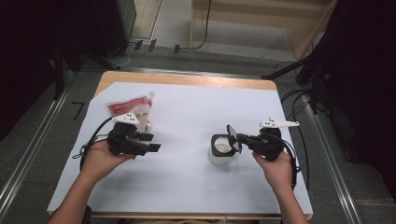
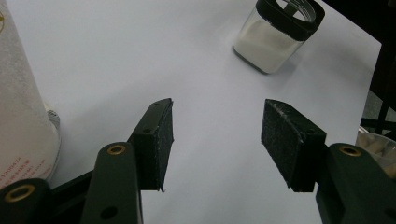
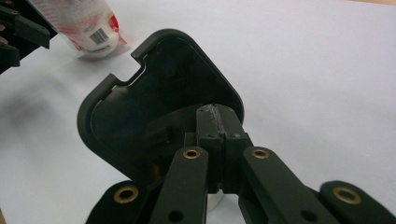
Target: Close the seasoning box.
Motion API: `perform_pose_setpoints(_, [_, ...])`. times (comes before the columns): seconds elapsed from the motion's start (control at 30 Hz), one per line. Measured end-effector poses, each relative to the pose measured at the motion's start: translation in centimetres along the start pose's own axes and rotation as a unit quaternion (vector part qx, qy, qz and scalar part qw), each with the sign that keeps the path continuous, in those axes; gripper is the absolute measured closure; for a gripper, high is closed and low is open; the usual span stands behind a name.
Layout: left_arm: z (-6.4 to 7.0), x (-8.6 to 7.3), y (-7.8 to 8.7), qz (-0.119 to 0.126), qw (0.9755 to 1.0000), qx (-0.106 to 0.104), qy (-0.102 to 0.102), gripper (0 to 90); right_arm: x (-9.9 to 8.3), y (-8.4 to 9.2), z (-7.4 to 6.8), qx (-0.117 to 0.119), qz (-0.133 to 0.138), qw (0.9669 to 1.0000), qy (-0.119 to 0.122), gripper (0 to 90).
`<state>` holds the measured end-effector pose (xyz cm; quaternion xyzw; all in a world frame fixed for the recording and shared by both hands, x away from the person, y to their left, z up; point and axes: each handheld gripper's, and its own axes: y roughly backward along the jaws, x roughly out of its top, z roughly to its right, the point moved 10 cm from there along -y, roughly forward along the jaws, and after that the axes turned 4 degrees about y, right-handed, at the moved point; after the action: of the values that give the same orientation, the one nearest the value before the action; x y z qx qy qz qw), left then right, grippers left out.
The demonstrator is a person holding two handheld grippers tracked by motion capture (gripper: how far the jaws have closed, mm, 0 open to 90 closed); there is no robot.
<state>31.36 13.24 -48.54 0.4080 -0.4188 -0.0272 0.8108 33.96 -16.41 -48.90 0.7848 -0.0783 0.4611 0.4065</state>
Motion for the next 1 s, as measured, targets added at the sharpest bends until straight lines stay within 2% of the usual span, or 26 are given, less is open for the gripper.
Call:
perform_pose_setpoints(0.23, [-0.2,-0.1,0.1,-0.002,1.0000,0.000,0.003,44.7,-0.1,-0.6,-0.6,0.002,-0.001,1.0000,0.008,89.9])
perform_pose_setpoints(0.4, [-0.2,-0.2,0.1,-0.003,1.0000,0.000,0.005,44.7,-0.4,-1.0,-1.1,-0.002,-0.014,0.9997,0.021,90.0])
perform_pose_setpoints(0.7, [-0.2,-0.3,-0.2,-0.002,1.0000,0.000,0.009,44.6,-0.9,-1.7,-1.9,0.010,-0.022,0.9994,0.026,89.9])
perform_pose_setpoints(0.87, [-0.1,-0.3,-0.2,-0.004,1.0000,-0.001,0.009,44.6,-0.9,-1.9,-2.4,0.020,-0.019,0.9992,0.029,85.4])
perform_pose_setpoints(1.0, [-0.1,-0.3,-0.3,-0.005,0.9999,0.000,0.010,44.5,-0.7,-1.8,-2.7,0.026,-0.013,0.9990,0.035,77.7])
